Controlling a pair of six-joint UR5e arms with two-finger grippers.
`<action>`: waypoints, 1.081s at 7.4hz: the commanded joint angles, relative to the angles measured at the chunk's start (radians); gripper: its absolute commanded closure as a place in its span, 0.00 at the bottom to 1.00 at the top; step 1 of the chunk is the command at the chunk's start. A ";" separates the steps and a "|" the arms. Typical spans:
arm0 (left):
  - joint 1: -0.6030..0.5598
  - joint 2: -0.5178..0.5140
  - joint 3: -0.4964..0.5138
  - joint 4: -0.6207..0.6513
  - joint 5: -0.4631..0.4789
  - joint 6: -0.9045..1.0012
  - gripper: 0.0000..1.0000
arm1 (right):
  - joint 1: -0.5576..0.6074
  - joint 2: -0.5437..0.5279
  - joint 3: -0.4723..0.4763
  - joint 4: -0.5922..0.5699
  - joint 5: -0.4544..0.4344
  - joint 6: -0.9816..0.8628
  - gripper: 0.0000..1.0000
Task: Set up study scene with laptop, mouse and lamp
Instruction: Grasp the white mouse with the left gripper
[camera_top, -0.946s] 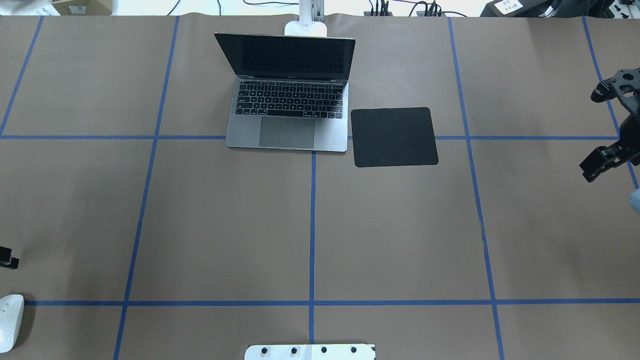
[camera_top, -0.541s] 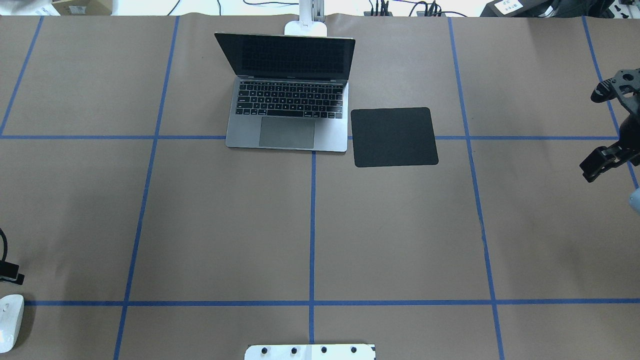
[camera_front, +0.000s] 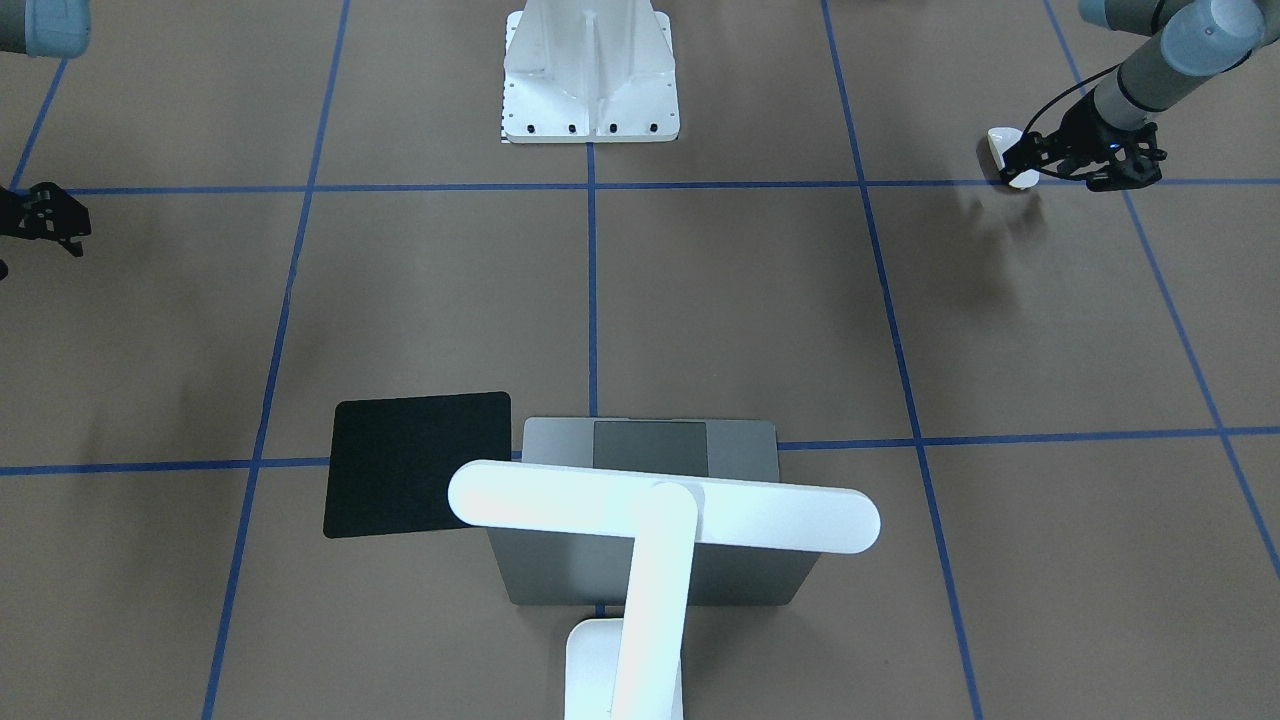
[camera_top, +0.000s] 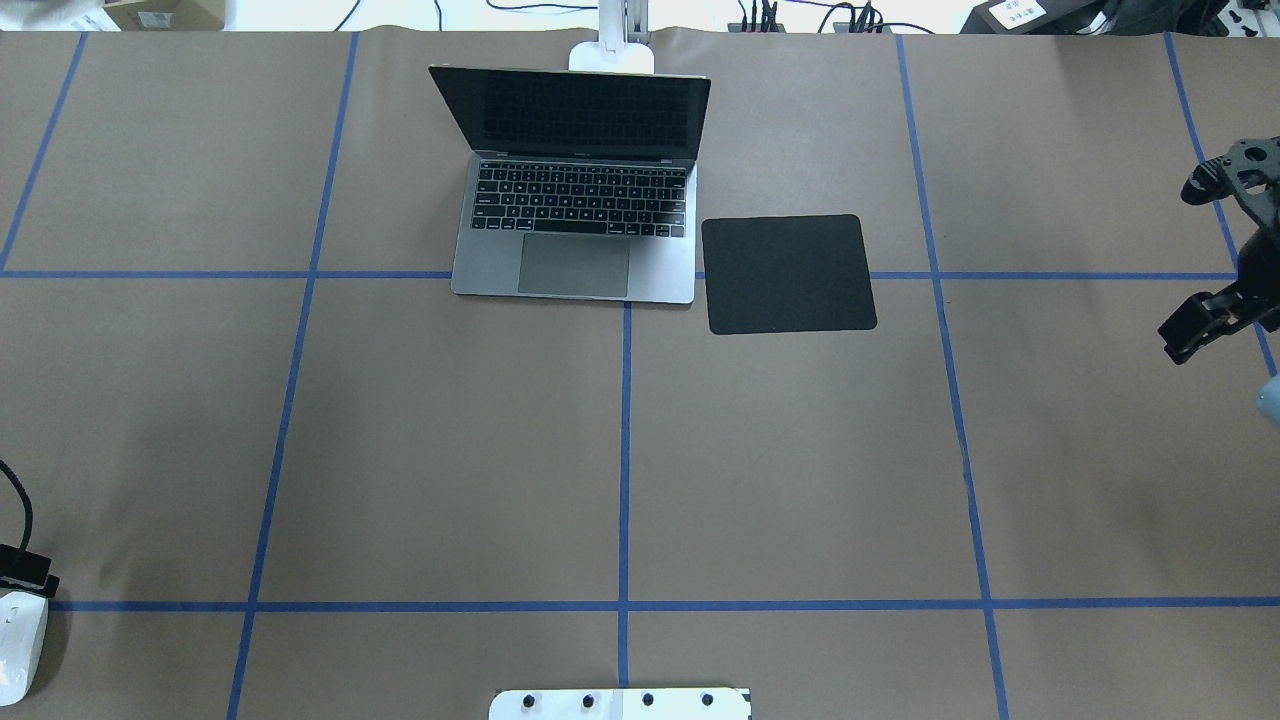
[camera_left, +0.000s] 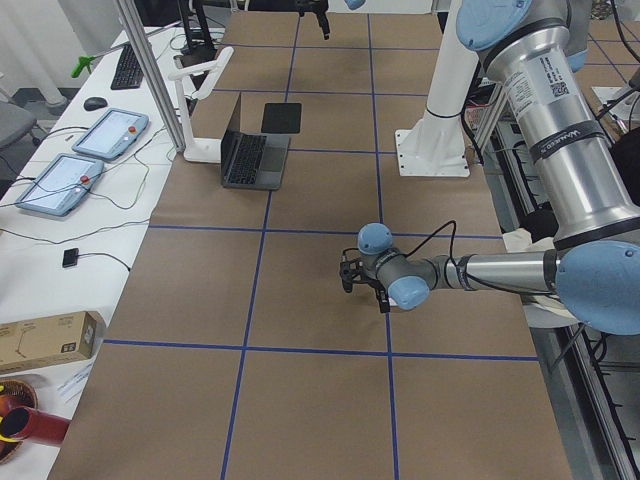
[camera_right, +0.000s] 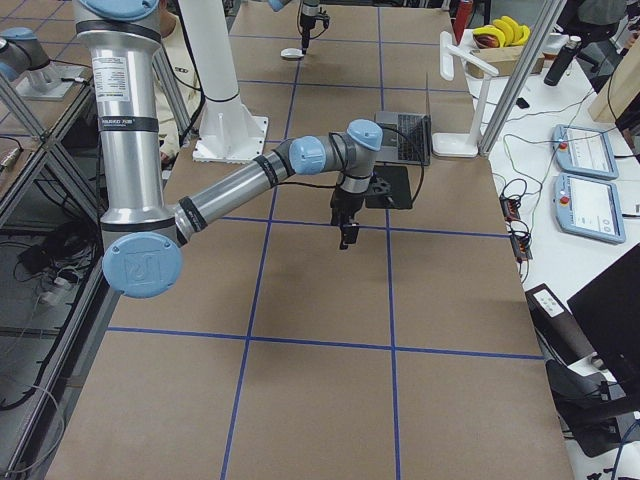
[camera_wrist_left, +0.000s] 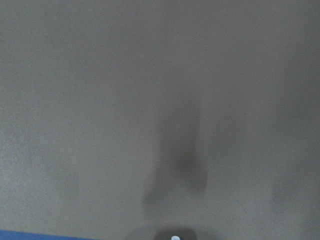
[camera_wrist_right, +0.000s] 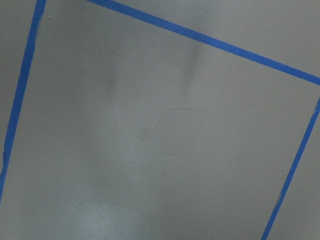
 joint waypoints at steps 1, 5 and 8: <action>0.057 0.012 0.001 -0.008 0.031 0.001 0.00 | -0.002 0.002 -0.001 -0.001 0.001 0.000 0.00; 0.089 0.051 0.001 -0.069 0.051 0.000 0.07 | -0.002 0.005 -0.001 0.000 0.001 0.000 0.00; 0.089 0.058 0.001 -0.085 0.051 -0.004 0.24 | -0.002 0.006 -0.001 -0.001 0.001 0.000 0.00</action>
